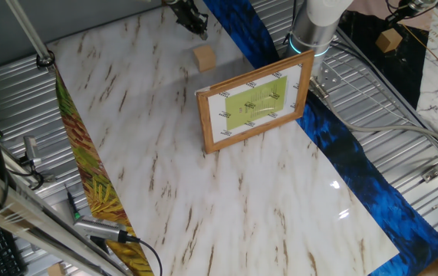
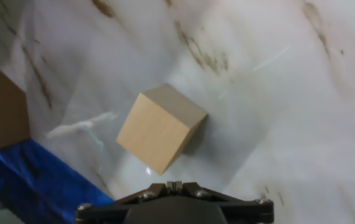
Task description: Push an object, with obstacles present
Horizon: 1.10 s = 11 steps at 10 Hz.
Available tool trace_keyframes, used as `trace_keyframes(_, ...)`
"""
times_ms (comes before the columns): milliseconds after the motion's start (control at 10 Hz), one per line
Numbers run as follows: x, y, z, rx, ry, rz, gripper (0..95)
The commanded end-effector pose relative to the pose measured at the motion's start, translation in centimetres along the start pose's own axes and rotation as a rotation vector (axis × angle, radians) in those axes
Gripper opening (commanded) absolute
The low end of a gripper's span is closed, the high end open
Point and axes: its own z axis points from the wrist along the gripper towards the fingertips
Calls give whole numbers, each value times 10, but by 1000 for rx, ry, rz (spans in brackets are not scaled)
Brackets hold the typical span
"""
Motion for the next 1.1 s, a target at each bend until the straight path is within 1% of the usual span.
trace_keyframes(100, -9, 2, -1, 1, -5, -2, 0)
trace_keyframes(300, -20, 5, 2, 9, -16, 4, 0)
trace_keyframes(400, -28, 7, 1, 13, -12, 3, 0)
trace_keyframes(600, -35, 11, -1, 25, -12, -8, 0)
trace_keyframes(800, -44, 16, -5, 24, -16, -10, 0)
trace_keyframes(1000, -56, 22, -8, 23, -26, -3, 0)
trace_keyframes(1100, -62, 26, -9, 23, -23, -3, 0)
